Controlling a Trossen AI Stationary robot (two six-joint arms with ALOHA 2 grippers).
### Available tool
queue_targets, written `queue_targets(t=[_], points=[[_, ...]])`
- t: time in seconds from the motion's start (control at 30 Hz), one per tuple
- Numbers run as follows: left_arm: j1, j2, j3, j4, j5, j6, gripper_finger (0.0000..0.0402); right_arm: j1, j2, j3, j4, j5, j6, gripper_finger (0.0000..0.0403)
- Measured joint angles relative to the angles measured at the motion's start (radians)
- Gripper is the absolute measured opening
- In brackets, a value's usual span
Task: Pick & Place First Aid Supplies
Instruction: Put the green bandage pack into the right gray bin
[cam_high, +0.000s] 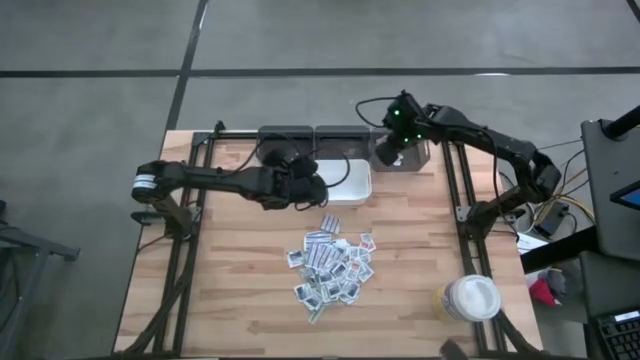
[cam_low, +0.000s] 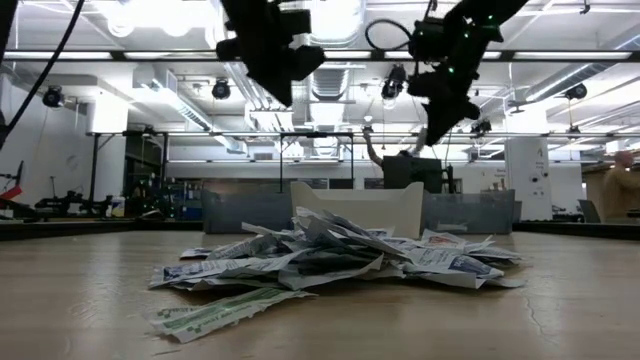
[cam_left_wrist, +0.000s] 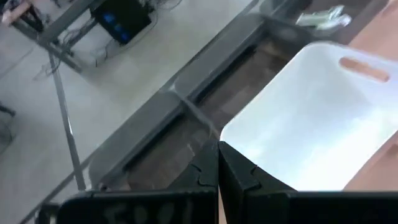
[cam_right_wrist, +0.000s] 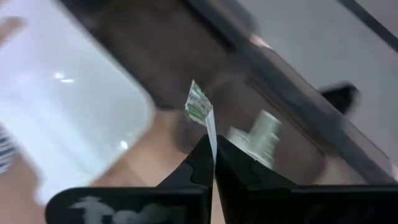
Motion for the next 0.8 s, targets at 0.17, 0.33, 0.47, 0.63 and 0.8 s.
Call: queue_targets(t=[0.17,0.33,0.47,0.63,0.8], points=[[0.000,-0.065,-0.099,0.009,0.000,-0.090,0.0000,-0.057,0.018,0.000,-0.057,0.120,0.077,0.0008],[0.000,-0.158,-0.219,0.085,0.004,-0.126,0.0000,-0.083,0.057,-0.001,-0.082,0.138,0.106,0.0008],[0.000,-0.254,-0.338,0.205,0.011,-0.131,0.0000,-0.083,0.116,-0.001,-0.088,0.138,0.115,0.0008],[-0.001,-0.368,-0.478,0.322,0.051,-0.131,0.0000,-0.083,0.201,0.000,-0.094,0.148,0.106,0.0008],[-0.001,-0.449,-0.561,0.353,0.055,-0.133,0.0000,-0.083,0.265,0.000,-0.102,0.191,0.100,0.0008]])
